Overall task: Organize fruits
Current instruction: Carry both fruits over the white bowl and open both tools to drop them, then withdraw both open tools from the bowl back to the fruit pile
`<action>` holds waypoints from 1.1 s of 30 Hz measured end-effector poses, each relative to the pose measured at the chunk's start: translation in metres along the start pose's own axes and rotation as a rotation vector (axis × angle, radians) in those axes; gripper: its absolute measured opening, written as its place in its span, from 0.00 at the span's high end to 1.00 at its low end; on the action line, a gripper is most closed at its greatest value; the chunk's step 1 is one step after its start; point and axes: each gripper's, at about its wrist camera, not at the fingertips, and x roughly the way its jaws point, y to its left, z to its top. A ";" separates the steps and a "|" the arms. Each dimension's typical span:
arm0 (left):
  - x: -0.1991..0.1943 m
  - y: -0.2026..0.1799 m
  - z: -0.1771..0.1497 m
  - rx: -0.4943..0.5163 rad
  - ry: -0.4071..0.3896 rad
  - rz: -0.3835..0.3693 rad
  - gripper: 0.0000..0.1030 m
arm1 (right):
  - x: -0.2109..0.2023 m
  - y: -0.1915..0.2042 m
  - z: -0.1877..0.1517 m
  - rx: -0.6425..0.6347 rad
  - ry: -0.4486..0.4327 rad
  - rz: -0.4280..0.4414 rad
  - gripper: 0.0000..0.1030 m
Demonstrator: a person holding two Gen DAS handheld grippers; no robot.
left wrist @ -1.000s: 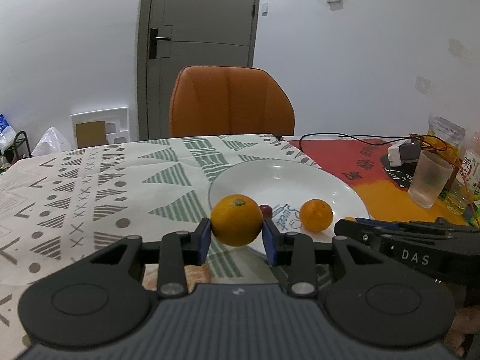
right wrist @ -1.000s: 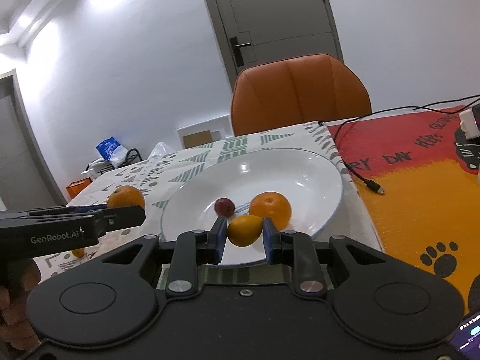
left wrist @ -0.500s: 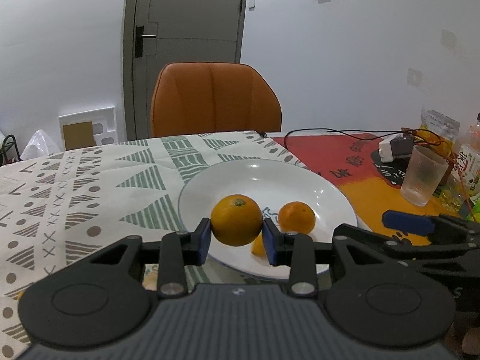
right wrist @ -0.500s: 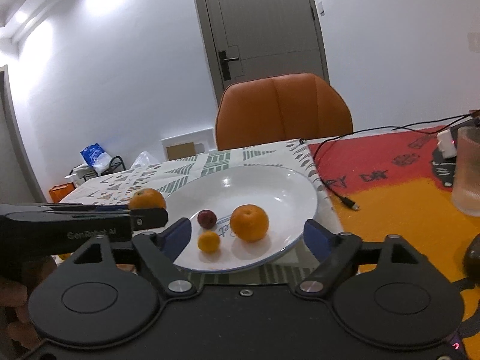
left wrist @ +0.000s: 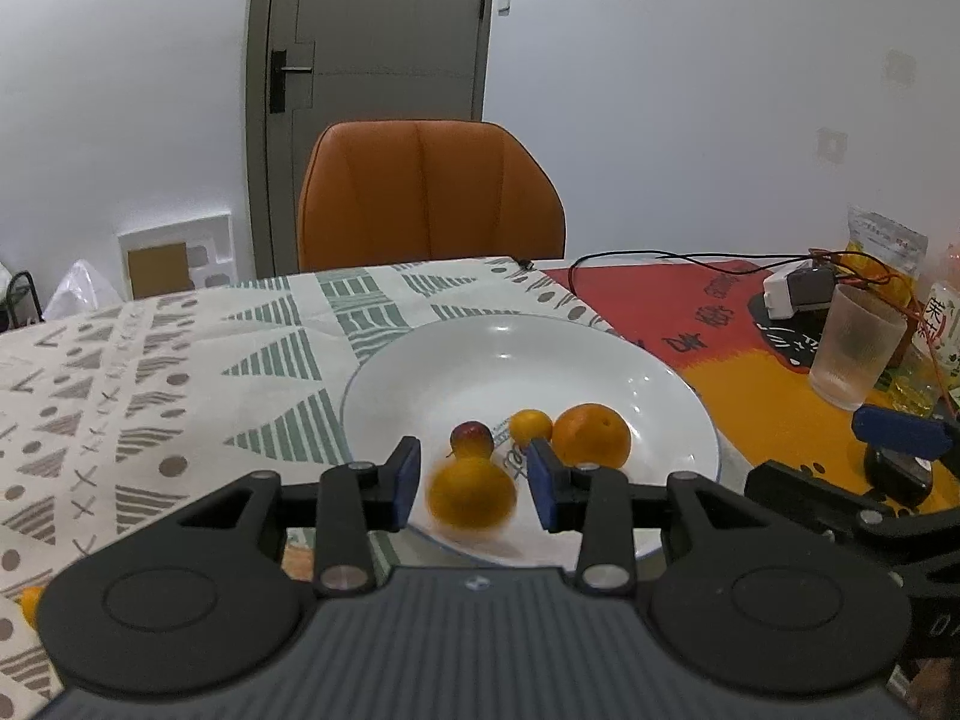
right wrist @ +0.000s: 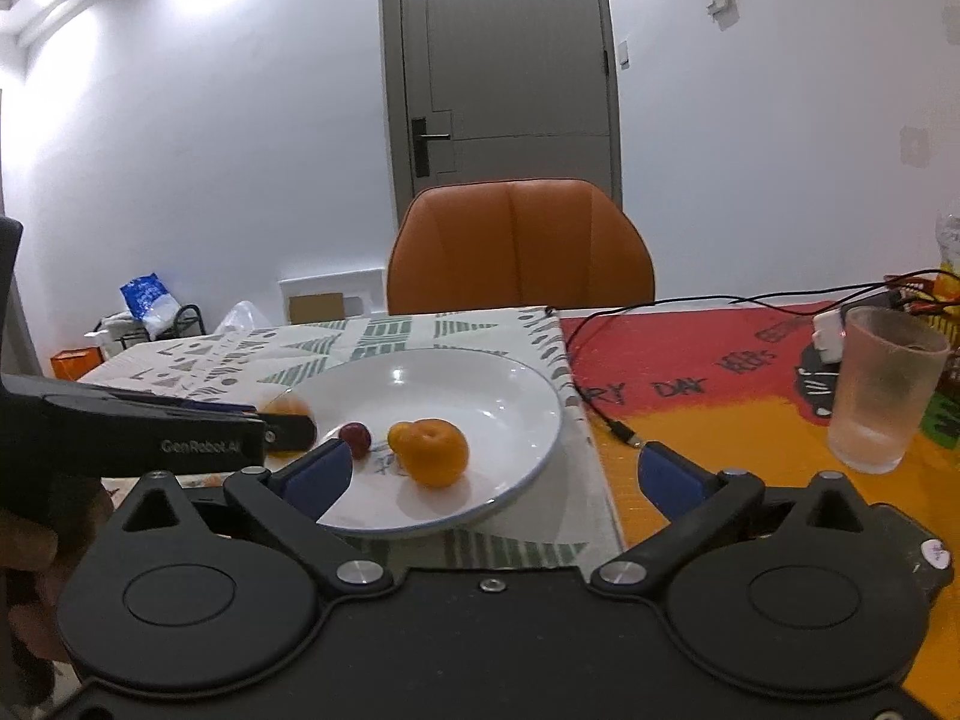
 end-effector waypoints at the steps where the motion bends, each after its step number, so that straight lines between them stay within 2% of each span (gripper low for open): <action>1: -0.001 0.000 0.001 0.004 -0.002 -0.001 0.62 | -0.001 0.000 0.000 -0.002 0.001 -0.001 0.00; 5: -0.008 0.002 0.003 0.014 -0.017 0.014 0.61 | -0.001 -0.002 -0.003 -0.004 0.003 0.006 0.00; 10: -0.018 0.013 0.003 0.004 -0.033 0.047 0.45 | 0.002 0.000 -0.006 -0.024 -0.002 0.020 0.00; 16: -0.030 0.032 -0.001 -0.014 -0.036 0.100 0.42 | 0.010 -0.005 -0.008 -0.003 0.022 0.022 0.00; 20: -0.039 0.046 -0.003 -0.034 -0.040 0.127 0.42 | 0.005 0.000 -0.006 -0.014 -0.009 0.020 0.00; 23: -0.046 0.054 -0.005 -0.040 -0.044 0.149 0.42 | 0.005 0.006 -0.003 -0.023 -0.010 0.042 0.00; 28: -0.062 0.069 -0.010 -0.052 -0.051 0.180 0.28 | 0.005 0.021 0.000 -0.028 -0.006 0.089 0.00; 33: -0.078 0.081 -0.016 -0.053 -0.057 0.214 0.22 | 0.001 0.036 0.003 -0.031 -0.003 0.138 0.00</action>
